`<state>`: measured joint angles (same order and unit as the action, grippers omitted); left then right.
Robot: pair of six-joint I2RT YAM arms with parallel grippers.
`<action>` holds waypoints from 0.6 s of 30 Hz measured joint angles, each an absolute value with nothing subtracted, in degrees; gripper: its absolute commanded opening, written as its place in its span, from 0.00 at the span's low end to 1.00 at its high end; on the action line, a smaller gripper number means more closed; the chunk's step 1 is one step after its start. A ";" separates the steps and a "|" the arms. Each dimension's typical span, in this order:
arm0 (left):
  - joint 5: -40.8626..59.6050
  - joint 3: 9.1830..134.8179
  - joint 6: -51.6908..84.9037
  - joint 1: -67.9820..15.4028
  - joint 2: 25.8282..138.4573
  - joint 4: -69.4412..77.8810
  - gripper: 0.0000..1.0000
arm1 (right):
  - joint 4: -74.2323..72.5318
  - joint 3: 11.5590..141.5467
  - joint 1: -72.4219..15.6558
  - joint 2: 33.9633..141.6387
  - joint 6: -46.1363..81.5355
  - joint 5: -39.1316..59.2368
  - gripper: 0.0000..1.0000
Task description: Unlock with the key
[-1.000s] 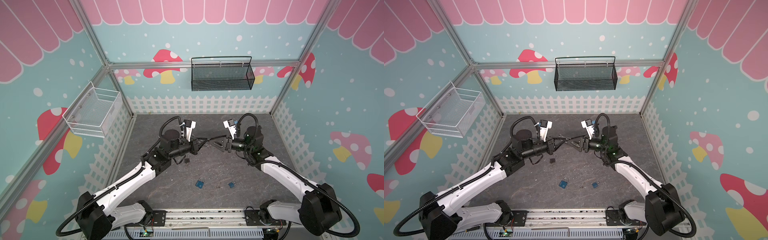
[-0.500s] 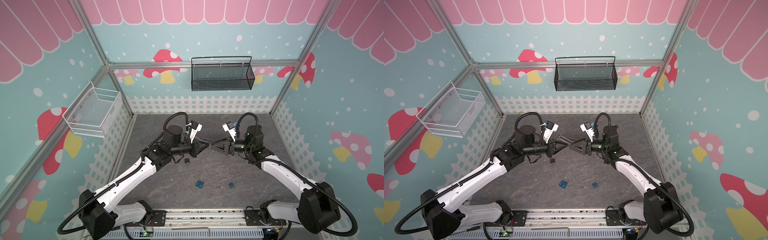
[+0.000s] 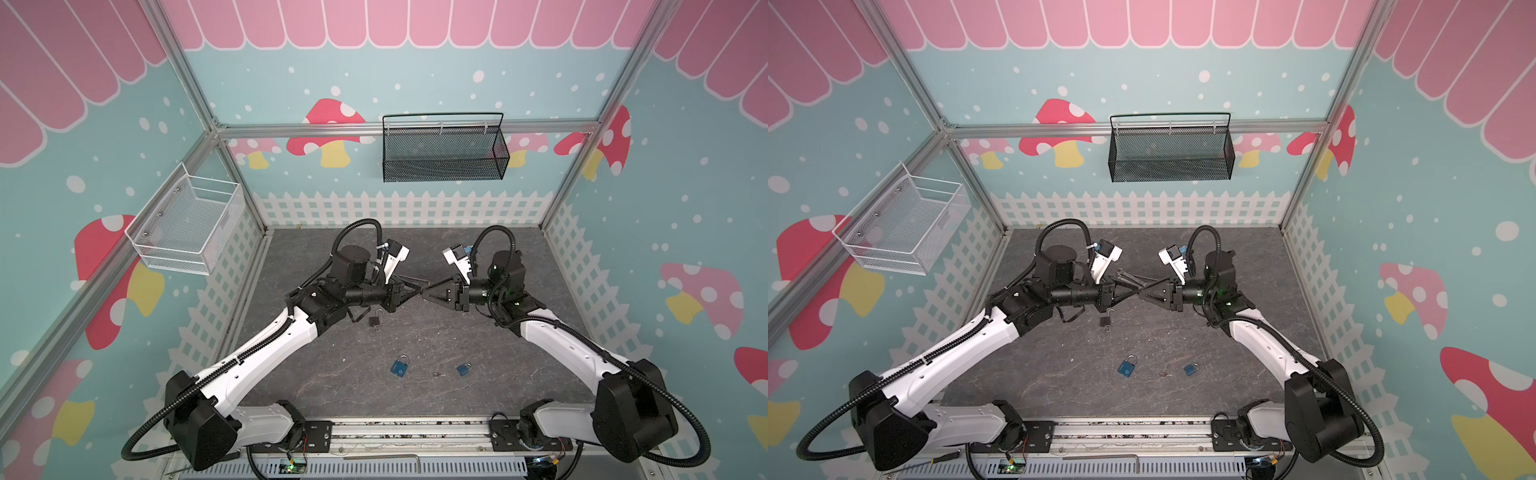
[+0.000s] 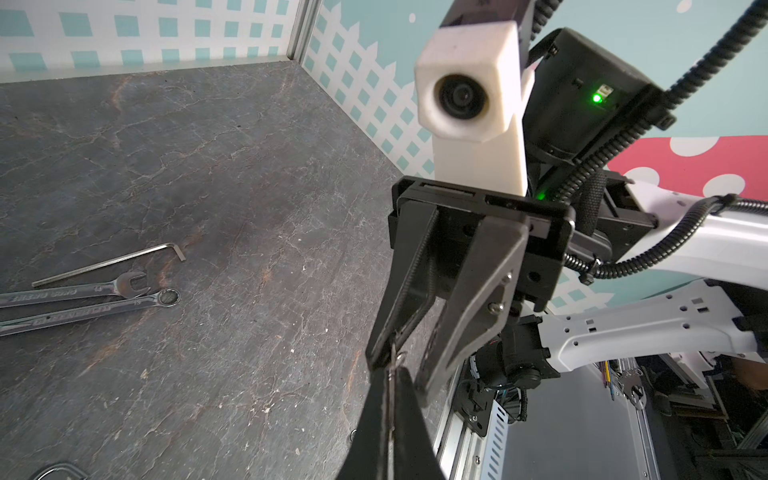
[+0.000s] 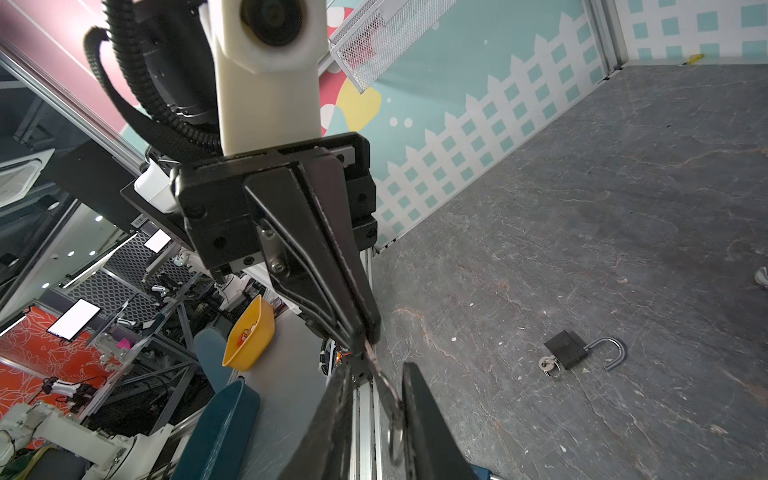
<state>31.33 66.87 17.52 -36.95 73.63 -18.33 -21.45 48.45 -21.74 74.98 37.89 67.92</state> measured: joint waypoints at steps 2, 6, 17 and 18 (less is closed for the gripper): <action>31.53 66.92 17.52 -36.75 73.63 -18.44 0.00 | -21.45 48.45 -21.74 74.98 37.76 67.96 0.21; 31.97 66.92 17.52 -36.75 73.63 -18.50 0.00 | -21.45 48.40 -21.74 74.98 37.58 68.03 0.19; 32.75 67.22 17.54 -36.27 73.67 -18.72 0.00 | -21.71 48.40 -21.74 74.98 36.47 68.58 0.04; 32.88 67.22 17.54 -36.12 73.71 -18.76 0.00 | -21.91 48.40 -21.74 74.98 36.38 68.64 0.03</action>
